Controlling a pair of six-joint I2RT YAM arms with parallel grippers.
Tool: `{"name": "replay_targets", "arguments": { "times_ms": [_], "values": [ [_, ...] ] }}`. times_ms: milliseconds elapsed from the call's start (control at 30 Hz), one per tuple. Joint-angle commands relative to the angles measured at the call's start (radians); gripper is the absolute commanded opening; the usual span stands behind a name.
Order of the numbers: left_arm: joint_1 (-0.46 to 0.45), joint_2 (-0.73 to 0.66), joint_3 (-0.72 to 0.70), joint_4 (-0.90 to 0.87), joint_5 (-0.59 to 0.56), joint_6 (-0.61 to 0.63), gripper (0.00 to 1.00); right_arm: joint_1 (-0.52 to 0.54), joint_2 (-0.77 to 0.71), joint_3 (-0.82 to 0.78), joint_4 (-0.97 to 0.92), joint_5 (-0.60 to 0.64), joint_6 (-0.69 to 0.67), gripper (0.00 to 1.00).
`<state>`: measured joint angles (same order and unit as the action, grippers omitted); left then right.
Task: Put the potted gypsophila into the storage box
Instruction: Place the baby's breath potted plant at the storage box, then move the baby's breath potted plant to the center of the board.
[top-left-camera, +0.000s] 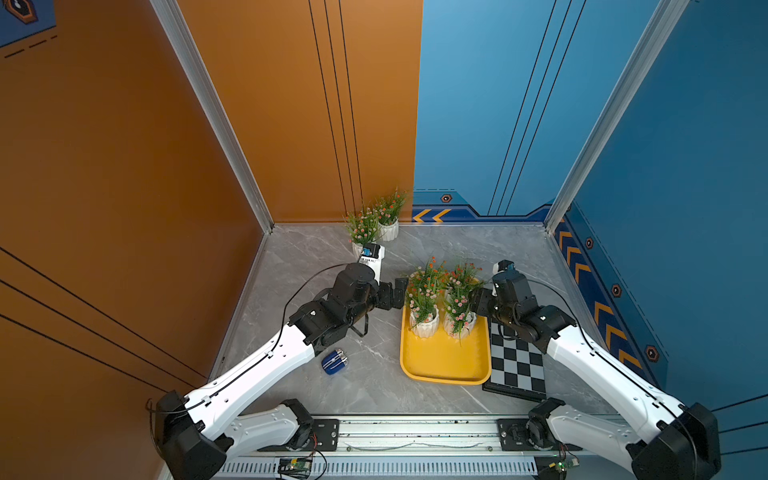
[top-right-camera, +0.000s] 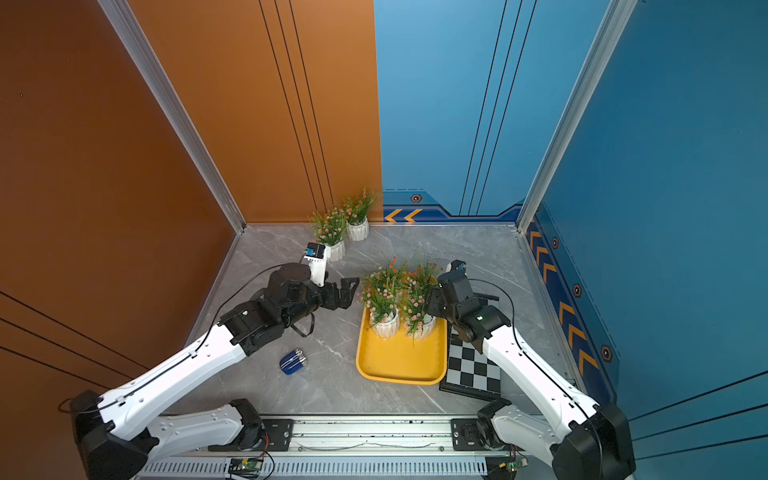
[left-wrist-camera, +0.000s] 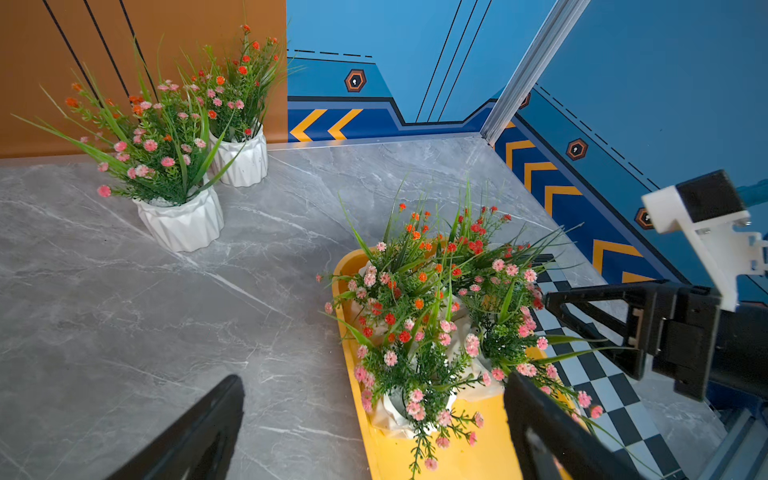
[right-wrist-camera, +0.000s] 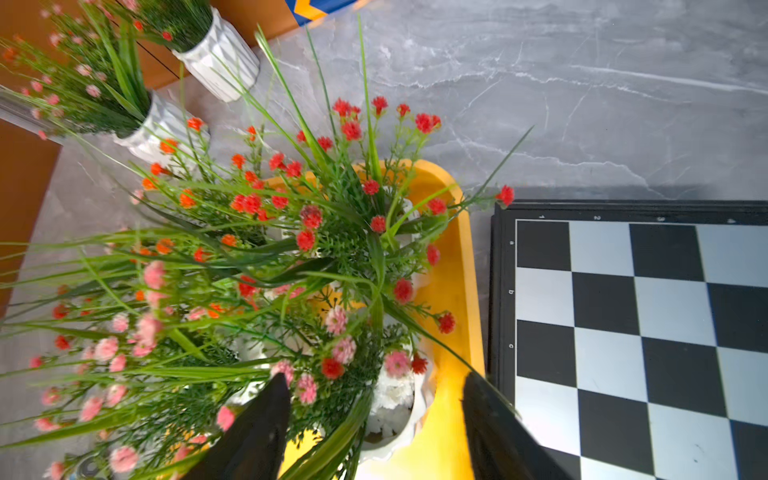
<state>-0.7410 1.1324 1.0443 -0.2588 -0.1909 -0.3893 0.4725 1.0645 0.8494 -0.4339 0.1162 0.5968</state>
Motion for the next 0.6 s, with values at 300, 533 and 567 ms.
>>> {"name": "replay_targets", "arguments": {
  "times_ms": [300,533,567],
  "values": [
    [-0.083,0.007,0.043,-0.038,-0.018,-0.083,0.98,0.008,-0.222,-0.061,0.011,0.011,-0.02,0.83],
    [-0.147,0.009,0.048,-0.049,-0.09,-0.122,0.98,0.008,-0.342,-0.11,0.001,0.012,-0.024,0.87],
    [-0.153,0.009,0.048,-0.049,-0.103,-0.129,0.98,0.008,-0.348,-0.111,-0.001,0.012,-0.027,0.87]
  ]
}}
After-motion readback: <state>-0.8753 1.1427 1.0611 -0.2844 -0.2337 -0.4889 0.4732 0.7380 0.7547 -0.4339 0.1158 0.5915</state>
